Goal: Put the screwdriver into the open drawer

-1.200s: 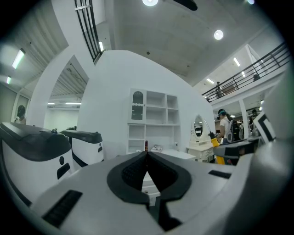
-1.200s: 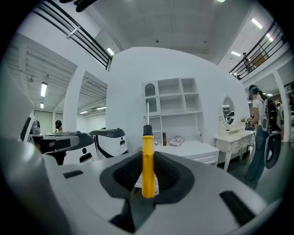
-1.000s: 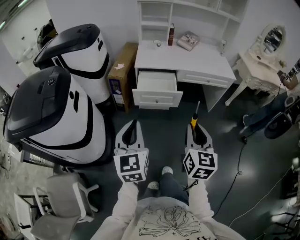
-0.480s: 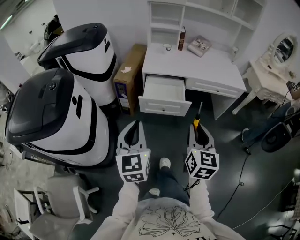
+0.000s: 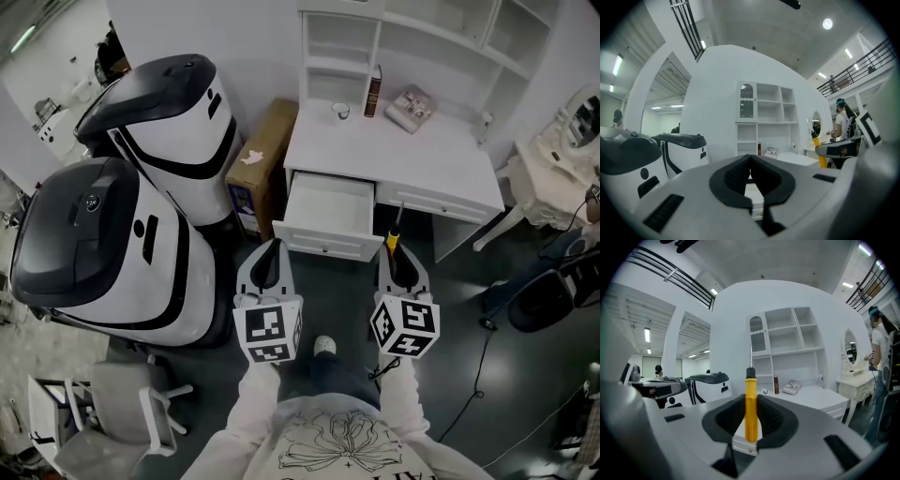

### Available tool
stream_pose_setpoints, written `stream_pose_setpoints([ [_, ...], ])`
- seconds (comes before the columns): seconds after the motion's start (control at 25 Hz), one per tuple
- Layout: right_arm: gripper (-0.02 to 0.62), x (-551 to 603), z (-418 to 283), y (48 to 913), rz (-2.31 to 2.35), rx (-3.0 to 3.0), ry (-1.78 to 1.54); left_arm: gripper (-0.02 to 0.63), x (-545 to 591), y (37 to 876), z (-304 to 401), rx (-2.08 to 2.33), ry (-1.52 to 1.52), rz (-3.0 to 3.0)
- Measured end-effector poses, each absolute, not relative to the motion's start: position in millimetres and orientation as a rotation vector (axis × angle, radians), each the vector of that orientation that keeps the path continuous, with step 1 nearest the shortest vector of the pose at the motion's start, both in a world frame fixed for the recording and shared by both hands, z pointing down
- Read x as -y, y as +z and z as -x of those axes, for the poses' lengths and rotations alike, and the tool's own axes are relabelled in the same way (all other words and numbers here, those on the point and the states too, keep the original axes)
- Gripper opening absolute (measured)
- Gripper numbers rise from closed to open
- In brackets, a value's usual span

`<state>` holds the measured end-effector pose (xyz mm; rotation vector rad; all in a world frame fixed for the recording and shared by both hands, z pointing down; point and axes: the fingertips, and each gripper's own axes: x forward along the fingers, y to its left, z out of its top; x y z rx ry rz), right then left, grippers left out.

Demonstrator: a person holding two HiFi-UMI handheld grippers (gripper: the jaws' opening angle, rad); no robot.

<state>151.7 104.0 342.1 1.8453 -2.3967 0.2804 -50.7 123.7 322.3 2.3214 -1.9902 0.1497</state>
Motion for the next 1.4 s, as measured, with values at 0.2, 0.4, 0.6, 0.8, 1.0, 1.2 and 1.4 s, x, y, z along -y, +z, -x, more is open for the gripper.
stream_pose_setpoints([
  [0.2,0.074,-51,-165,341,-1.811,2.431,0.270,0.005,-75,321,35,2.019,0.141,-2.302],
  [0.4,0.074,-15,-176,348,-1.774,2.451,0.291,0.005,-45,327,22,2.040,0.154,-2.269],
  [0.6,0.074,8,-173,356,-1.730,2.462,0.312,0.005,-25,336,22,2.048,0.180,-2.236],
  [0.8,0.074,30,-165,367,-1.704,2.463,0.332,0.006,-3,348,26,2.042,0.204,-2.215],
  [1.0,0.074,62,-157,377,-1.691,2.448,0.348,0.006,31,359,35,2.033,0.227,-2.193],
  [1.2,0.074,104,-148,385,-1.695,2.428,0.360,0.006,75,370,45,2.003,0.243,-2.193],
  [1.4,0.074,148,-136,398,-1.698,2.405,0.394,0.005,123,383,56,1.961,0.268,-2.199],
])
